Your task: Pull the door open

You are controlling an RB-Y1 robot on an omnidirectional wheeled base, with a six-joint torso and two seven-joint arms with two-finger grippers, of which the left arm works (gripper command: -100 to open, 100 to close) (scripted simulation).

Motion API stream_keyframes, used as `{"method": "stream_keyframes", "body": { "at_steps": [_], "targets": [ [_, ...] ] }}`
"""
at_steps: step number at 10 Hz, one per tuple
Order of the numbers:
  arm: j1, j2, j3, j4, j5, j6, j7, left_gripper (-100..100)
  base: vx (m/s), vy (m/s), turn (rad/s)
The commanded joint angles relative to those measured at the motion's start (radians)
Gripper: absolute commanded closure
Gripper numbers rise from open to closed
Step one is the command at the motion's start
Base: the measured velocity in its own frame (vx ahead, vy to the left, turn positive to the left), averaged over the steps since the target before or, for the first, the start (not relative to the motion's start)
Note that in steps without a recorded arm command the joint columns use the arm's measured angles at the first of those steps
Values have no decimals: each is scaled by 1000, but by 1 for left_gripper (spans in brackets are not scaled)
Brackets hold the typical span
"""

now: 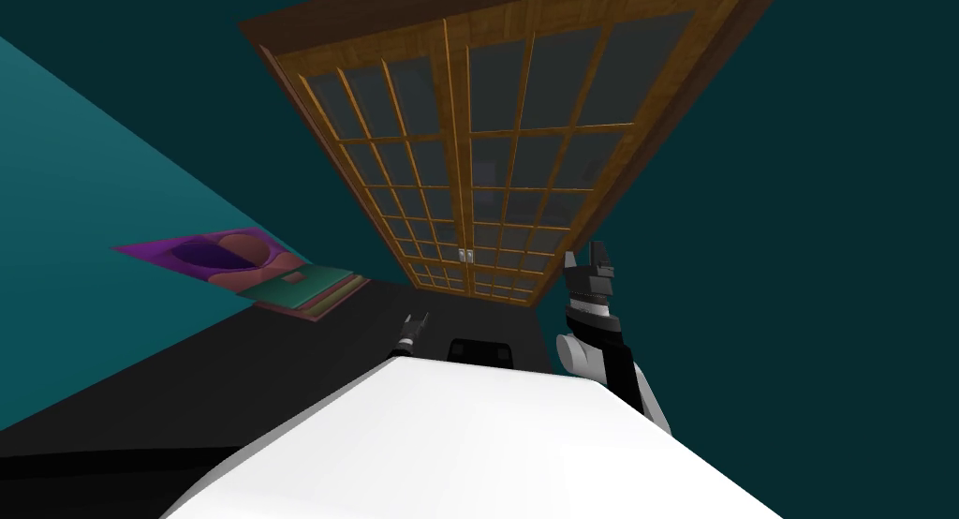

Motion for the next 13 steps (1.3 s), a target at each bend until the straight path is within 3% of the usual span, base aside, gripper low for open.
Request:
{"method": "stream_keyframes", "body": {
  "at_steps": [1, 2, 4, 6, 8, 10, 13],
  "targets": [
    [18, -6, 29, 9, -1, 9, -14, -100, -96, 22, -24],
    [18, -6, 32, 11, -1, 10, -15, -100, -70, 16, -13],
    [16, -14, 73, 37, -4, 16, -36, -100, -41, 33, -65],
    [-16, -35, 105, 52, -10, 19, -56, -100, 71, 54, -131],
    [-40, -48, 114, 53, -13, 19, -64, -100, 152, 54, -89],
    [-45, -50, 114, 53, -13, 19, -65, -100, 99, 25, -33],
    [-95, -73, 117, 45, -20, 16, -74, -100, 121, 20, -93]
  ]
}}
